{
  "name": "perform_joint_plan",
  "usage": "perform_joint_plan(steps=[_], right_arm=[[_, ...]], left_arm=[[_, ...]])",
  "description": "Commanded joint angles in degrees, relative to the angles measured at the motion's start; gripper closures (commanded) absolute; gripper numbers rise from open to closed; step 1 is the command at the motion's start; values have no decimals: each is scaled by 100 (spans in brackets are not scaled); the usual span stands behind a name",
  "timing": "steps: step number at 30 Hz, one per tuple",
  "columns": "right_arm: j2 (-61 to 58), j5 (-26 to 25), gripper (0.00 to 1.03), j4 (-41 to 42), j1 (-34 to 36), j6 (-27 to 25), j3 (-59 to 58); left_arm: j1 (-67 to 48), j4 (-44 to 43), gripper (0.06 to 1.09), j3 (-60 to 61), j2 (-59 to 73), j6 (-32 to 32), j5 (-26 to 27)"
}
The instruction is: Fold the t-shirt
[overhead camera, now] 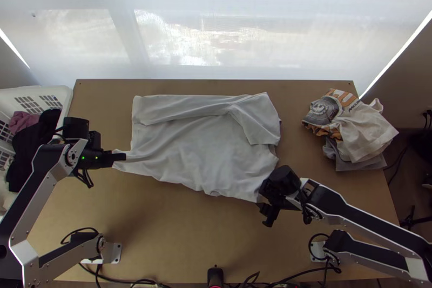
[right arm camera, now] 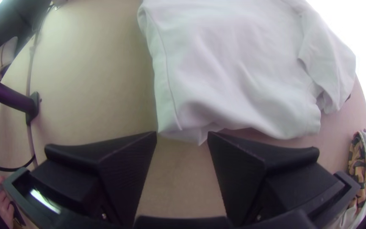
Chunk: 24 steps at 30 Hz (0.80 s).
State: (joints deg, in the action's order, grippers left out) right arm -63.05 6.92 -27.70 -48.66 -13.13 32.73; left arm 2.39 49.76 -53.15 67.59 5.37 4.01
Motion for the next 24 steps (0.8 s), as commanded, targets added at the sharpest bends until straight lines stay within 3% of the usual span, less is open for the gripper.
perform_joint_plan(steps=[1, 12, 16, 24], right_arm=[[-296, 3, 46, 116, -143, 3, 111], [-735, -6, 60, 406, -363, 29, 120], [-911, -6, 99, 582, -345, 12, 190], [-753, -6, 100, 503, 68, -23, 594]], left_arm=[[7, -1, 105, -29, 0, 0, -6], [68, -45, 105, -47, 26, -18, -6], [77, -71, 105, -56, 43, -27, -6], [77, -71, 105, -73, 35, -27, -6]])
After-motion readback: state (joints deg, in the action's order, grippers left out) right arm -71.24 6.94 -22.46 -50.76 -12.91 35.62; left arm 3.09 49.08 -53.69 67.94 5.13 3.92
